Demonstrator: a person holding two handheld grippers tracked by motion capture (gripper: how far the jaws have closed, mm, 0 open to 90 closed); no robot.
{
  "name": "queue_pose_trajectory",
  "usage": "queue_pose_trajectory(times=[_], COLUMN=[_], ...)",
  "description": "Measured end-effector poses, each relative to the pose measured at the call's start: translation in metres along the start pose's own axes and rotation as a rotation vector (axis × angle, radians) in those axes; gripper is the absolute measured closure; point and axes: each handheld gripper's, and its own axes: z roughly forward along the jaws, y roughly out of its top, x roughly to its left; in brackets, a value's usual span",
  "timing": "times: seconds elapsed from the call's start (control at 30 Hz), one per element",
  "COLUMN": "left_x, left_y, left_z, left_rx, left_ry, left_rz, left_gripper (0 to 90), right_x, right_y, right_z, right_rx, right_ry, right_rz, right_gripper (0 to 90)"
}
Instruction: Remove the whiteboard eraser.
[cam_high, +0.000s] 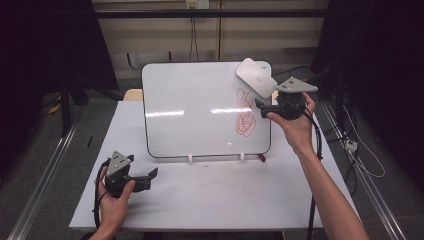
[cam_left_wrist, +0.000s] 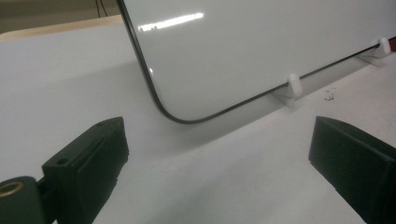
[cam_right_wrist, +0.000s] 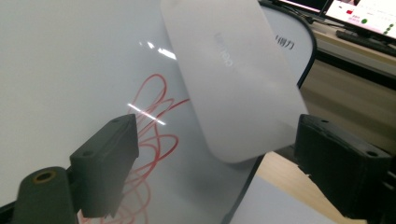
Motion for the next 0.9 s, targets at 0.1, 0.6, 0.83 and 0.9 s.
queue_pose_trajectory(times=[0.1,0.6,0.83,0.9], left_x=[-0.002,-0.004,-0.001,-0.001], left_y=[0.001,0.001,0.000,0.000], left_z=[-0.001,0.005,0.004,0.002], left_rx=[-0.004,0.009,0.017,0.007], left_ry=[-0.001,-0.012,-0.015,-0.014], left_rz=[0.002,0.029,0.012,0.018], left_gripper=[4.4,4.5,4.5,4.4], right_x=[-0.002,-0.003,0.000,0.003], right_y=[0.012,0.042,0.045,0.048], right_z=[0.006,0.033,0.044,0.045], right_rx=[0.006,0.023,0.059,0.069], right_ry=[-0.023,-0.045,-0.046,-0.056], right_rz=[-0.043,-0.172,-0.227,-0.250], right_gripper=[16.5,20.7,26.3,26.3])
